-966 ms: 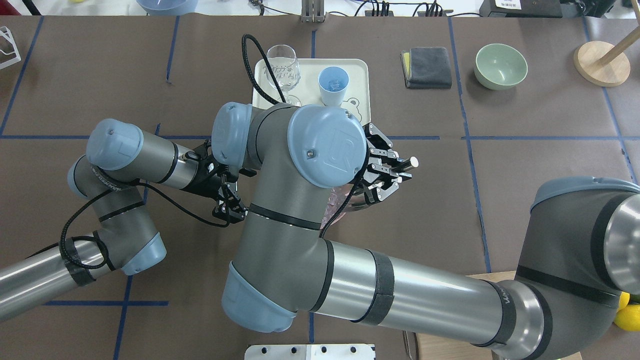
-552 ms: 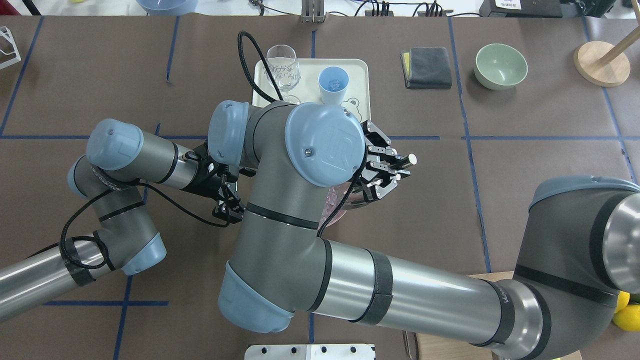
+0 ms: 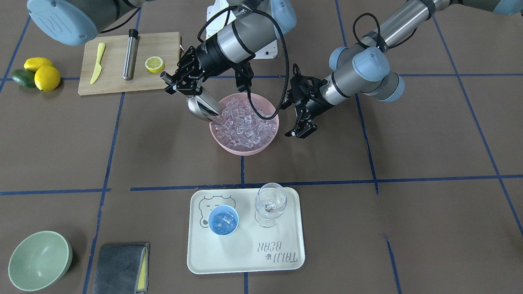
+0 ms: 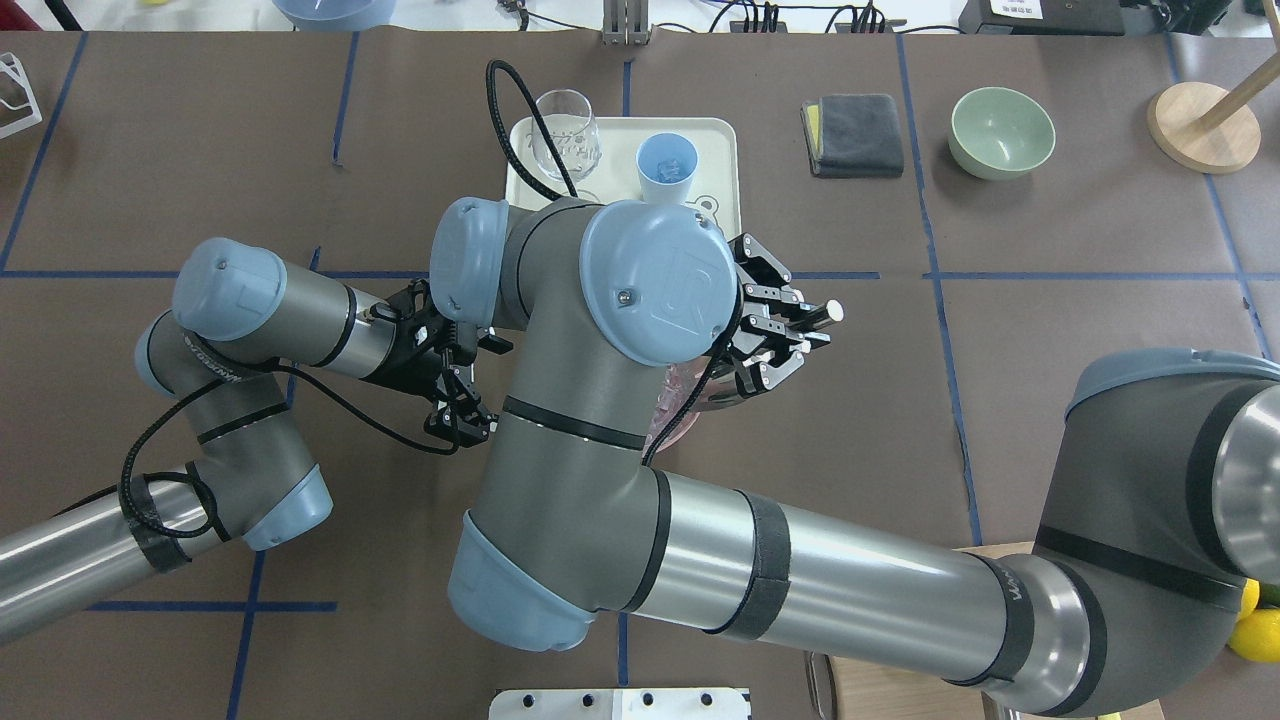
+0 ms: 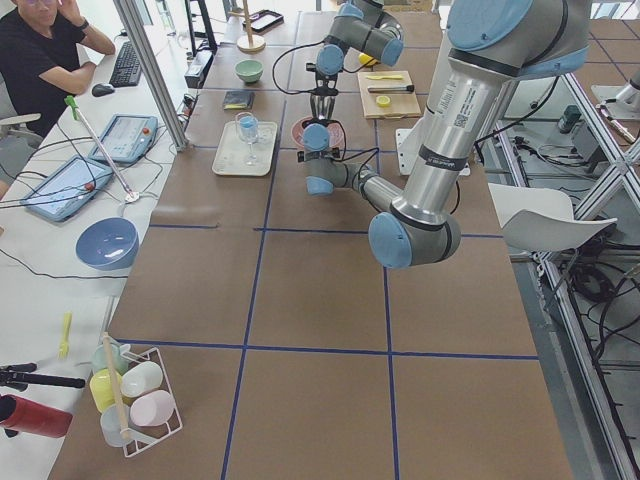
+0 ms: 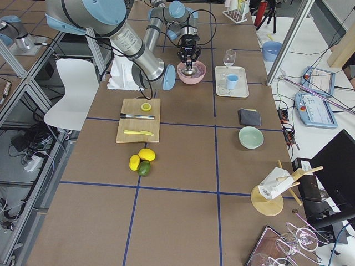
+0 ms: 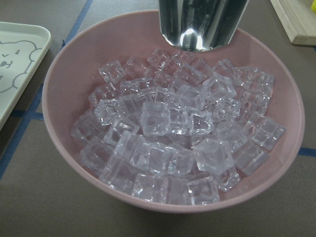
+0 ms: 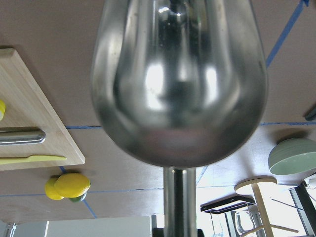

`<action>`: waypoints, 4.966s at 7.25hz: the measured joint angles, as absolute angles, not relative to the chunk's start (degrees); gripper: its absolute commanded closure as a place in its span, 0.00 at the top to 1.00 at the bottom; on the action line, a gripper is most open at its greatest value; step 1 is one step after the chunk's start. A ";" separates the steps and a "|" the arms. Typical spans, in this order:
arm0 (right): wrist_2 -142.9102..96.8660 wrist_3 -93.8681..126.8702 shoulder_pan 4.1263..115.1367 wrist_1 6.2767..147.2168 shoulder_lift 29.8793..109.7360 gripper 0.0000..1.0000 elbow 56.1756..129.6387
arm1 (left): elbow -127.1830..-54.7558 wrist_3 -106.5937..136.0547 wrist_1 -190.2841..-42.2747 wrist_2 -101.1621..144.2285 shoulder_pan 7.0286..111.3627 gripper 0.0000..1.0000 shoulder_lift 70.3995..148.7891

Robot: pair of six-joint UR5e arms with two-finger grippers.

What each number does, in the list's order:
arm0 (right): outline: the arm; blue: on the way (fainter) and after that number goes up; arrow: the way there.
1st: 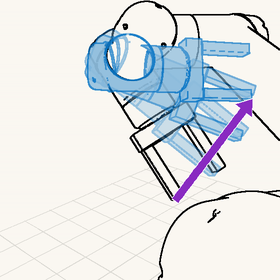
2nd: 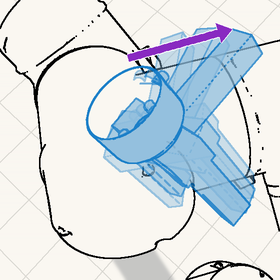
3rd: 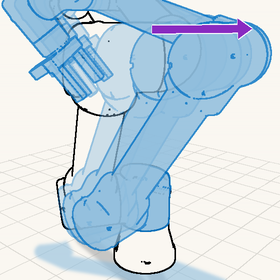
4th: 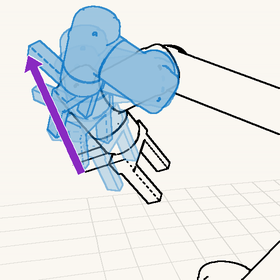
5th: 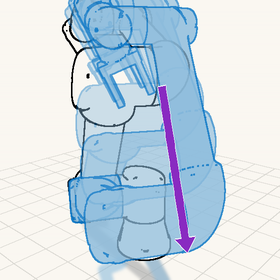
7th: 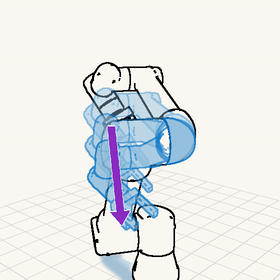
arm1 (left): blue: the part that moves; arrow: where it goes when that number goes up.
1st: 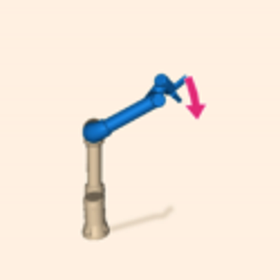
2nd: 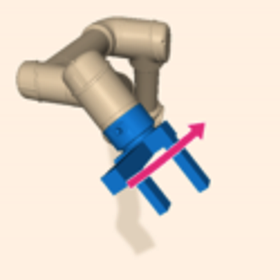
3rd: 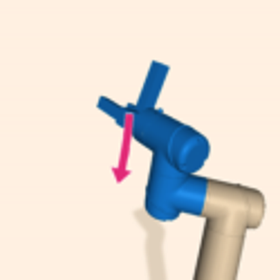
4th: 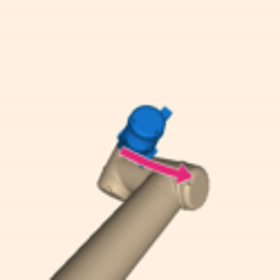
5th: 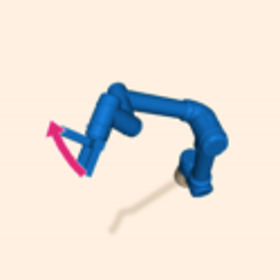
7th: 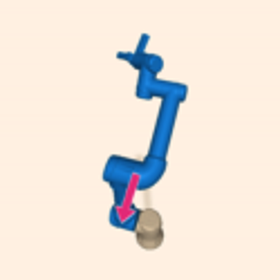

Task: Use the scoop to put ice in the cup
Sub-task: 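Lower the scoop into the ice cubes with the right gripper, then drag the scoop through the ice and lift it filled with cubes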

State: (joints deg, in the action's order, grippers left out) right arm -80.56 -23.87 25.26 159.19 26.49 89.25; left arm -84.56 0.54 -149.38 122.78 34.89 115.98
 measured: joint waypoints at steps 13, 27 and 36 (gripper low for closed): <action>-81.02 -22.87 23.51 150.37 27.25 0.00 87.71 | -83.03 0.97 -151.00 121.21 34.20 1.00 118.99; -82.09 -22.94 23.79 132.59 42.89 0.00 103.90 | -83.06 0.64 -151.00 121.20 34.24 1.00 118.69; -88.77 -22.86 26.29 115.27 50.40 0.00 104.35 | -83.27 0.66 -150.99 121.14 34.32 1.00 118.77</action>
